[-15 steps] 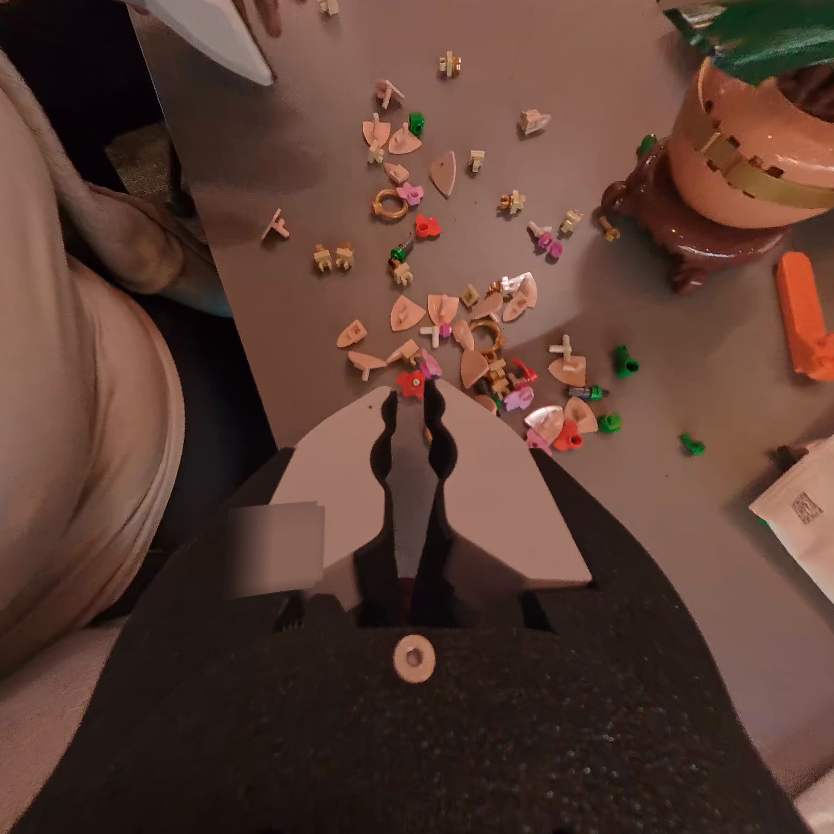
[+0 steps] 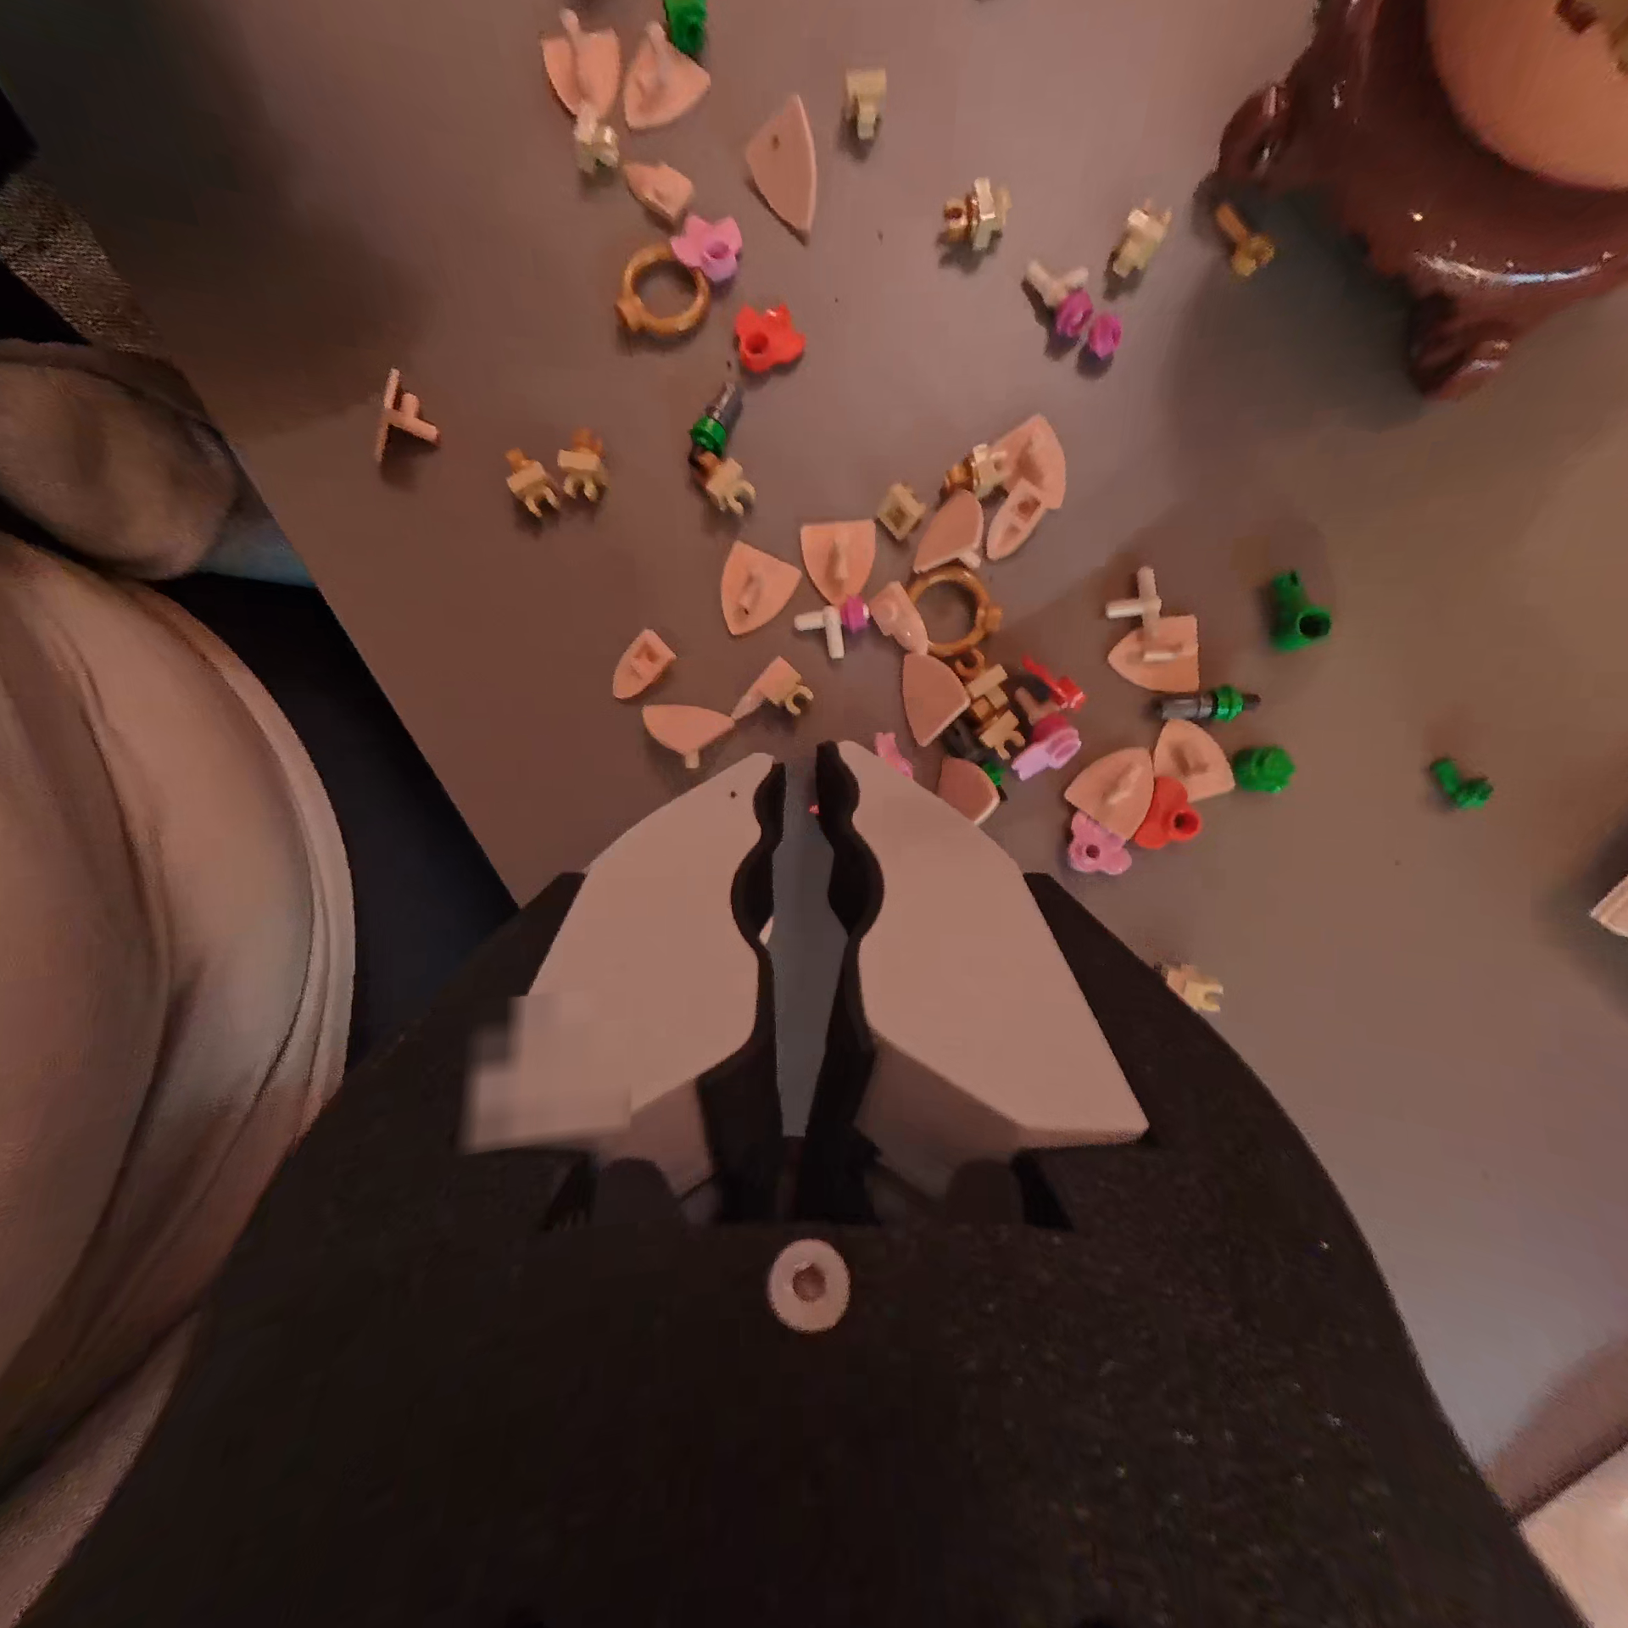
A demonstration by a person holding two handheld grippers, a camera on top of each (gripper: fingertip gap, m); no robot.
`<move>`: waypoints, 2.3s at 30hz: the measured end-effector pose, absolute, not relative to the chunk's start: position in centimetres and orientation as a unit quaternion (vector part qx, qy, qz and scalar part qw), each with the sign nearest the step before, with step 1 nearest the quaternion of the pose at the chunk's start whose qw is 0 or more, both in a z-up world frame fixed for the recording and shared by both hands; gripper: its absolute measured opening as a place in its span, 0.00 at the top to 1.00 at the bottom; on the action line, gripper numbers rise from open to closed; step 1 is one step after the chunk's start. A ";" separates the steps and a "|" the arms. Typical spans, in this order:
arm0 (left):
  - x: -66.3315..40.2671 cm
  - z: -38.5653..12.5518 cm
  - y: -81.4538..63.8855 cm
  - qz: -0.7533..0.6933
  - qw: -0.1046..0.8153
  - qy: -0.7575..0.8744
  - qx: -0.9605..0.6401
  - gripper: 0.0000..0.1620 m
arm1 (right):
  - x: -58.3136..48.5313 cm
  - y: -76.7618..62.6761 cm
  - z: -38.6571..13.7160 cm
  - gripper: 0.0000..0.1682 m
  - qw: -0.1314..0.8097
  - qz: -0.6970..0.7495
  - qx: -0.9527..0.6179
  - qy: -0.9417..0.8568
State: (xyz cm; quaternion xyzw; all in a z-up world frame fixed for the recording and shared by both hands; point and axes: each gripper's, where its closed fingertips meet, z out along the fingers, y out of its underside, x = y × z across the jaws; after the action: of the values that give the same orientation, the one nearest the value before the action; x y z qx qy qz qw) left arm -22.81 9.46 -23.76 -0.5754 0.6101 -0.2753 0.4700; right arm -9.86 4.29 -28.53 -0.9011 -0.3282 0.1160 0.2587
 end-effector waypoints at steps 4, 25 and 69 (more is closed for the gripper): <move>-22.7 -23.4 10.0 -0.290 0.480 0.593 -0.578 0.96 | -8.8 4.3 -27.7 0.96 0.264 0.103 -0.905 -0.318; -23.4 -23.2 10.9 -0.269 0.503 0.577 -0.585 0.90 | -8.4 4.7 -27.8 0.87 0.264 0.074 -0.901 -0.338; -18.7 -20.9 9.0 -0.449 0.452 0.483 -0.601 0.82 | -15.9 8.8 -22.1 0.96 0.495 0.281 -0.786 -0.239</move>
State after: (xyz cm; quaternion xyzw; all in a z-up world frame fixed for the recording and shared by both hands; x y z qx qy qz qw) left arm -18.75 8.96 -20.86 -0.6007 0.4832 -0.4488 0.4520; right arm -15.85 8.78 -22.13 -0.7864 -0.2389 0.2813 0.4953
